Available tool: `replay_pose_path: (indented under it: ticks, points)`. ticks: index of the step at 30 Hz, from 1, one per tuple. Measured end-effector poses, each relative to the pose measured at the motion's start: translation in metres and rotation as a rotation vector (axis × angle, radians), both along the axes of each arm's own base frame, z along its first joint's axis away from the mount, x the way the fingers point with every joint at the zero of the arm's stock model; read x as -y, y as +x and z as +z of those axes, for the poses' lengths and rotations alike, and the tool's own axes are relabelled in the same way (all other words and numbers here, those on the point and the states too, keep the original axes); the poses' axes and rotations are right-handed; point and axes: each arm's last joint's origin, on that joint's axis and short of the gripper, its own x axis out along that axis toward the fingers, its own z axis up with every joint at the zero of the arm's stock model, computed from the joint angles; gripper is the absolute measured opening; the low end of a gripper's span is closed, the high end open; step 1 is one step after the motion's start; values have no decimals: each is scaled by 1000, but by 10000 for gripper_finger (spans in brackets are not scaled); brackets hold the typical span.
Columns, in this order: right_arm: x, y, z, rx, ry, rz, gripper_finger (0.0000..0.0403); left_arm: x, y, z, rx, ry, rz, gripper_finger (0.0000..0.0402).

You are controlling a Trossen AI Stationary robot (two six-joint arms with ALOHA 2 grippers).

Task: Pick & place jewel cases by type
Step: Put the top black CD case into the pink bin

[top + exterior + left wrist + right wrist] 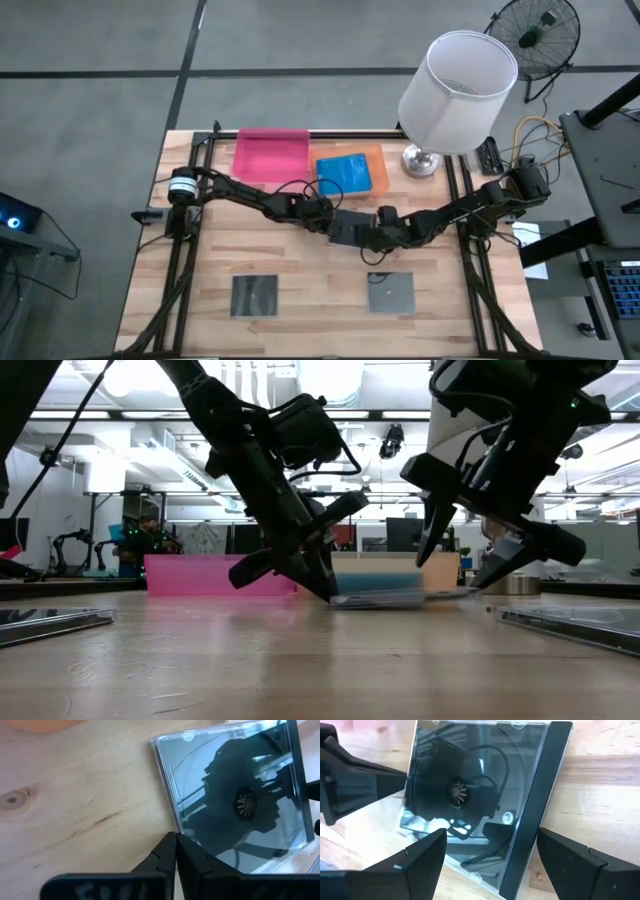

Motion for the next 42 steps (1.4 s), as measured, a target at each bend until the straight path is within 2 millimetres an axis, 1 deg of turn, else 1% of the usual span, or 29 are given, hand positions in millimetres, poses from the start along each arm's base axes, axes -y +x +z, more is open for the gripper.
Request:
replay_pose_path:
  ticks: [20, 26, 32, 42]
  points:
    - [-2, 1, 7, 8, 6, 26, 297, -1, -1, 0, -7, -1, -9, 0]
    - [-4, -1, 15, 32, 15, 41, 297, -1, -1, -1, -13, -2, -10, 0]
    - [-2, -4, 23, 40, -11, 50, 297, -1, -1, -1, -13, -2, -10, 0]
    - [-2, -4, 25, 52, -19, 62, 297, -1, -1, -1, -17, -2, -10, 0]
